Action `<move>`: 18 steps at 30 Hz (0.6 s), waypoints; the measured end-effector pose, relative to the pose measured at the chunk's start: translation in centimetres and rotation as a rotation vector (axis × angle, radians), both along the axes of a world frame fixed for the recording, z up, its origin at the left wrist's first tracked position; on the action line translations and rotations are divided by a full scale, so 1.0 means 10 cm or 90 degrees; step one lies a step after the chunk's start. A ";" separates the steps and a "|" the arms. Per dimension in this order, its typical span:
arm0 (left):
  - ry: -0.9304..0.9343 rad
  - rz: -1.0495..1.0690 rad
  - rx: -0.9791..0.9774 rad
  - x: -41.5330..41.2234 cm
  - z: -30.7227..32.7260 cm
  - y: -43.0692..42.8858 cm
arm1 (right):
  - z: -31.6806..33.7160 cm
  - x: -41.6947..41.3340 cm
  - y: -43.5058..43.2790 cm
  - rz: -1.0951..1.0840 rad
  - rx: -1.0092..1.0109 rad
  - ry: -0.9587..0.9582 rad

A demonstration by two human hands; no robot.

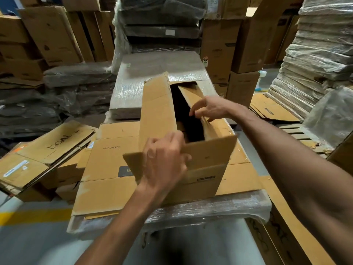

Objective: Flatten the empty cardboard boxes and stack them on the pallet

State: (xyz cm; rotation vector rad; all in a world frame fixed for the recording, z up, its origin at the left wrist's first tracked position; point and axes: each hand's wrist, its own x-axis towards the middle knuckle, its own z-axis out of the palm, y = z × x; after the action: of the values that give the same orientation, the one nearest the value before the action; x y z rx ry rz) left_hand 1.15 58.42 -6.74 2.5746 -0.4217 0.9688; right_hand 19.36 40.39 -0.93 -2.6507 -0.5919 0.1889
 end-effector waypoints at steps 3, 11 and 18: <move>0.052 -0.014 0.115 -0.26 -0.02 -0.23 | -0.18 -0.12 0.29 0.051 -0.200 -0.064; 0.681 -0.187 0.255 -0.25 0.02 0.00 | -0.71 -0.15 0.40 0.122 -0.392 0.075; 0.526 -0.263 0.257 -0.04 -0.82 0.18 | -1.06 -0.60 0.20 0.037 -0.183 -0.001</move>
State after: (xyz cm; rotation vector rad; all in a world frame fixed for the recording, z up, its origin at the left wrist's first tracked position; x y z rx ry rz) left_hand 0.77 60.17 -14.90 2.7607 -0.9012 -0.3670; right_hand 13.40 42.34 -11.57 -2.9111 -0.6877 0.3098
